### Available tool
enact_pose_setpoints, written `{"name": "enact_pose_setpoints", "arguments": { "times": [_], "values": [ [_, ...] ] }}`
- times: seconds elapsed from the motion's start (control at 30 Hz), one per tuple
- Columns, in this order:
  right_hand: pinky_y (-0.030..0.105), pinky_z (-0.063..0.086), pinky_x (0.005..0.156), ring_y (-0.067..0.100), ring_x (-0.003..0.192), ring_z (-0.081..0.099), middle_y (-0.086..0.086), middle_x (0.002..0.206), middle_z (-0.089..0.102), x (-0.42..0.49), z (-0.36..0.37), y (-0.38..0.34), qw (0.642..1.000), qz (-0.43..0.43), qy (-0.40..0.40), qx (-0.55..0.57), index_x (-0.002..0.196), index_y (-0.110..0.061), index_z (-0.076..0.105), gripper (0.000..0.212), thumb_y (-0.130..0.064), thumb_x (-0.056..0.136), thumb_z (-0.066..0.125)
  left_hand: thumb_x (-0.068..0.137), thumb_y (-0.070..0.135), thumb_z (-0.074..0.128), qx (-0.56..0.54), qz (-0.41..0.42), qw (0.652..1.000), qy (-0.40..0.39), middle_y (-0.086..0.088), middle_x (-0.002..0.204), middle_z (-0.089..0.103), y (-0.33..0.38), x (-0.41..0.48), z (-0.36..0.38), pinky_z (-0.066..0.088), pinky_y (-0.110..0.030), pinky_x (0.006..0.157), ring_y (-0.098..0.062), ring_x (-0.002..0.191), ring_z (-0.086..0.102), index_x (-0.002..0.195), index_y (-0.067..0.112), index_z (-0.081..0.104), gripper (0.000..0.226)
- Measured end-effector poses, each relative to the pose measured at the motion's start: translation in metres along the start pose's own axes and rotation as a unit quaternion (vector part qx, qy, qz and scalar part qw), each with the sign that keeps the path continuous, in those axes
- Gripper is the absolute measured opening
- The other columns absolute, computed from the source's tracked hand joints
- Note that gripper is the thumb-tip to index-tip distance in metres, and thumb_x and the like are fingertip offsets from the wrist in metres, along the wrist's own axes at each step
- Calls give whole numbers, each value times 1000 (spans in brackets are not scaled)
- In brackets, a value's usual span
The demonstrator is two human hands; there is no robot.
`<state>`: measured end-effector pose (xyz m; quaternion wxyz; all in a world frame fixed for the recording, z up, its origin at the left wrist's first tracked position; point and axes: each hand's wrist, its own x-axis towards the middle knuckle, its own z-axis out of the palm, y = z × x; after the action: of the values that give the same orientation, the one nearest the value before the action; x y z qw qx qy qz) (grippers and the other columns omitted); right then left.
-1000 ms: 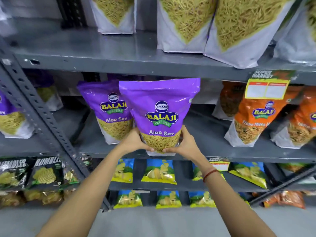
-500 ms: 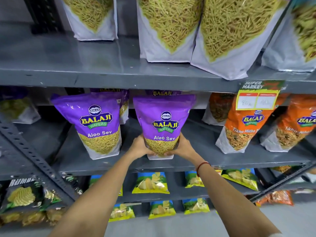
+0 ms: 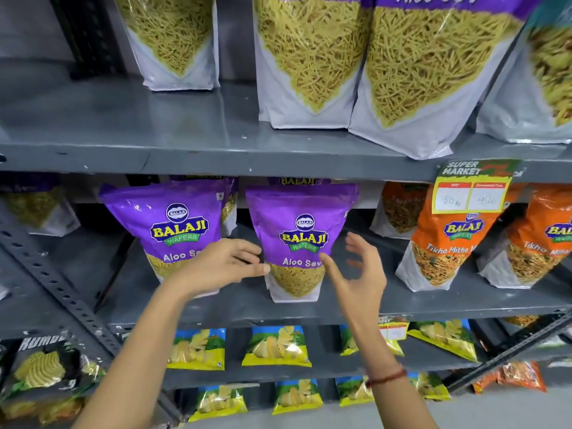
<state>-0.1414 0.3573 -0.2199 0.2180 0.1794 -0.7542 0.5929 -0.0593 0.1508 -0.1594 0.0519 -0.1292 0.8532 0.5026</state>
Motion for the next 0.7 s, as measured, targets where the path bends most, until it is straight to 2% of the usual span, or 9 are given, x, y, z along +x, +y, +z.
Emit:
{"name": "enact_pose_setpoints", "arguments": {
  "times": [0.1, 0.17, 0.3, 0.4, 0.47, 0.5, 0.53, 0.6, 0.7],
  "values": [
    [28, 53, 71, 10, 88, 60, -13, 99, 58, 13, -13, -56, 991, -110, 52, 52, 105, -13, 59, 32, -19, 77, 74, 68, 40, 74, -71, 123, 990, -9, -3, 103, 74, 59, -43, -29, 57, -26, 74, -17, 95, 70, 103, 22, 68, 41],
    [29, 53, 68, 19, 86, 62, -7, 98, 59, 30, -19, -93, 983, -152, 60, 88, 103, -11, 60, 25, -20, 80, 69, 68, 33, 77, -104, 204, 973, 20, -3, 100, 75, 92, -55, -43, 56, -20, 65, -16, 86, 72, 98, 21, 69, 33],
    [29, 55, 74, 14, 94, 61, -11, 98, 59, 73, -18, -147, 977, -184, 43, 96, 104, -19, 58, 22, -22, 83, 65, 70, 13, 73, -138, 314, 923, 175, 1, 93, 71, 143, -36, -63, 52, -14, 62, -3, 75, 67, 98, 18, 62, 30],
    [39, 52, 87, 20, 102, 57, 4, 105, 59, 110, -2, -159, 980, -196, 11, 37, 114, -9, 57, 33, -20, 84, 63, 69, 16, 77, -101, 305, 907, 271, -3, 121, 56, 162, 4, -83, 50, -16, 81, -9, 97, 61, 121, 16, 49, 59],
    [34, 41, 94, 33, 106, 55, 19, 112, 58, 132, 9, -158, 980, -199, -1, -24, 121, 1, 52, 44, -19, 82, 59, 57, 36, 85, -41, 263, 929, 256, -2, 141, 43, 168, 29, -95, 44, -27, 99, -16, 119, 51, 137, 17, 33, 97],
    [31, 35, 93, 37, 108, 54, 24, 113, 57, 139, 14, -156, 979, -199, 0, -46, 123, 4, 49, 48, -19, 81, 57, 51, 45, 86, -27, 242, 943, 229, 2, 143, 42, 170, 41, -98, 43, -26, 101, -14, 123, 48, 140, 20, 28, 109],
    [31, 32, 93, 41, 109, 53, 27, 115, 56, 144, 18, -155, 979, -196, 0, -63, 124, 6, 47, 50, -18, 81, 55, 51, 44, 87, -28, 227, 952, 204, 8, 136, 46, 173, 48, -100, 44, -16, 96, -9, 120, 48, 137, 20, 28, 107],
    [33, 29, 96, 45, 113, 50, 30, 117, 53, 148, 24, -152, 977, -194, 6, -86, 126, 8, 44, 52, -17, 81, 50, 61, 22, 85, -36, 222, 960, 169, 20, 110, 52, 176, 55, -96, 41, 3, 70, 2, 101, 52, 122, 23, 34, 80],
    [34, 27, 97, 46, 116, 48, 31, 121, 52, 149, 29, -149, 976, -198, 16, -92, 128, 9, 43, 52, -14, 81, 44, 61, 11, 84, -38, 237, 962, 126, 18, 100, 60, 175, 67, -89, 44, 1, 70, -3, 96, 59, 103, 29, 49, 57]
  ]
}}
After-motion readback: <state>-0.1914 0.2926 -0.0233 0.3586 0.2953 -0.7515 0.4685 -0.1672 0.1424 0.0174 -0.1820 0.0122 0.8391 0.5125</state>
